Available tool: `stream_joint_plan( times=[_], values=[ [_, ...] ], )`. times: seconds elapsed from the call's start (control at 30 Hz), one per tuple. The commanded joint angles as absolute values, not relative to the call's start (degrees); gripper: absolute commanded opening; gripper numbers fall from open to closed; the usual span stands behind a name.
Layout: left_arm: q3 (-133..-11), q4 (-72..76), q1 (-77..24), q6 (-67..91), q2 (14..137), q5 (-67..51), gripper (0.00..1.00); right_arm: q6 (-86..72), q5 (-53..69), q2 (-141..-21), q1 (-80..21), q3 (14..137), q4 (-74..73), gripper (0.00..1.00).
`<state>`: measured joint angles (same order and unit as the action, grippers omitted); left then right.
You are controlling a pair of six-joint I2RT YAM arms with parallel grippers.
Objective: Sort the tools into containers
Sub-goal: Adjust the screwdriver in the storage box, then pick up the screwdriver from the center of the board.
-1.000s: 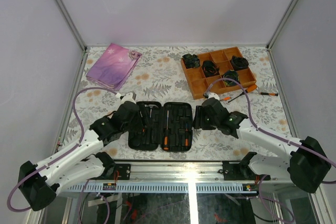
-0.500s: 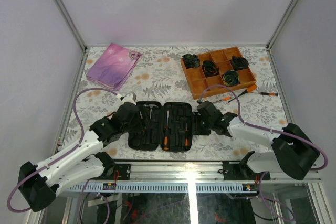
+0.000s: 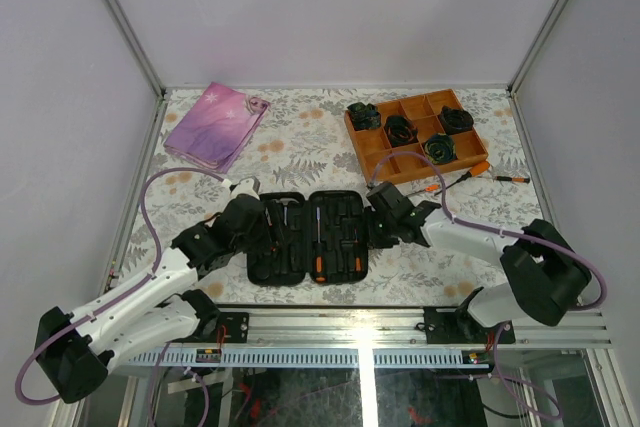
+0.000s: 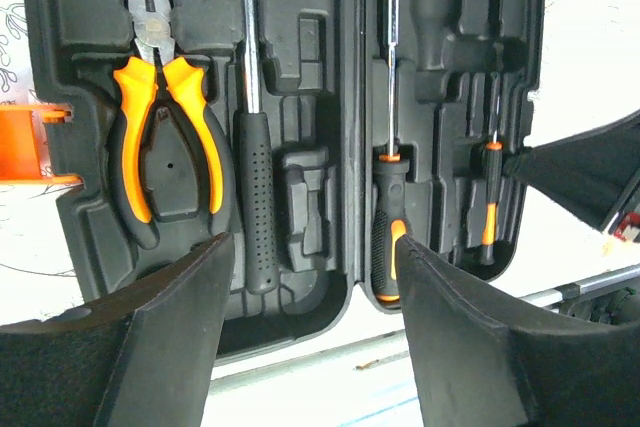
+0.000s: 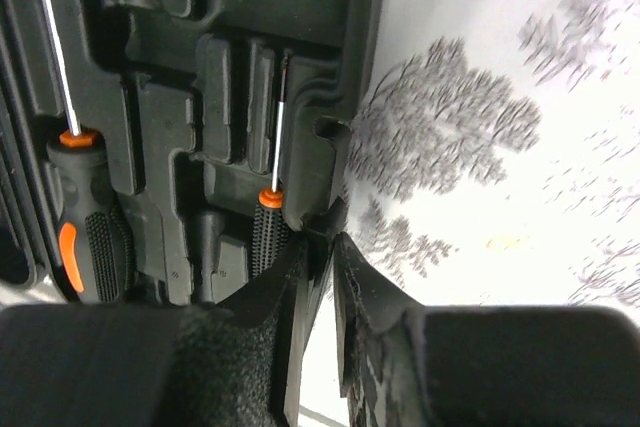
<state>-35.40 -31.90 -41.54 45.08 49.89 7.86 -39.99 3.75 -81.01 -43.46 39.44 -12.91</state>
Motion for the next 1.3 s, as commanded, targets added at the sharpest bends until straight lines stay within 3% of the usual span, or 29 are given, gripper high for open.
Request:
stream_joint_plan(
  times=[0.0,0.17,0.33,0.47,0.7,0.9,1.07,1.27],
  values=[
    [-35.39,-29.22,-40.81,43.62,49.68,7.17,0.64,-29.81,-1.51,-84.78,-40.06,45.19,-13.62,0.19],
    [-35.75,-29.82,-40.32,42.92,49.66,7.2,0.64,-22.61,-0.78,-89.9,-38.48,51.37,-13.77,0.21],
    [-36.11,-30.78,-39.58,42.04,49.19,7.56,0.65,-20.47,0.36,-90.01,-37.5,55.28,-14.78,0.42],
    [-36.59,-31.67,-39.31,41.51,48.33,8.18,0.65,-20.71,-2.8,-84.26,-36.0,54.94,-15.28,0.49],
    [-41.88,-34.49,-39.25,38.06,47.09,10.33,0.65,-25.5,-15.14,-73.84,-27.18,51.55,-17.71,0.52],
    [-47.33,-36.75,-39.29,30.86,46.13,14.05,0.66,-29.84,-15.32,-68.52,-12.38,48.57,-17.13,0.52],
    [-47.38,-36.56,-39.29,26.79,45.79,15.38,0.66,-31.48,-12.76,-71.14,-2.33,49.17,-16.3,0.53],
    [-46.59,-35.24,-39.3,26.37,46.1,13.49,0.66,-32.01,-13.66,-78.28,2.79,51.88,-14.49,0.54]
  ],
)
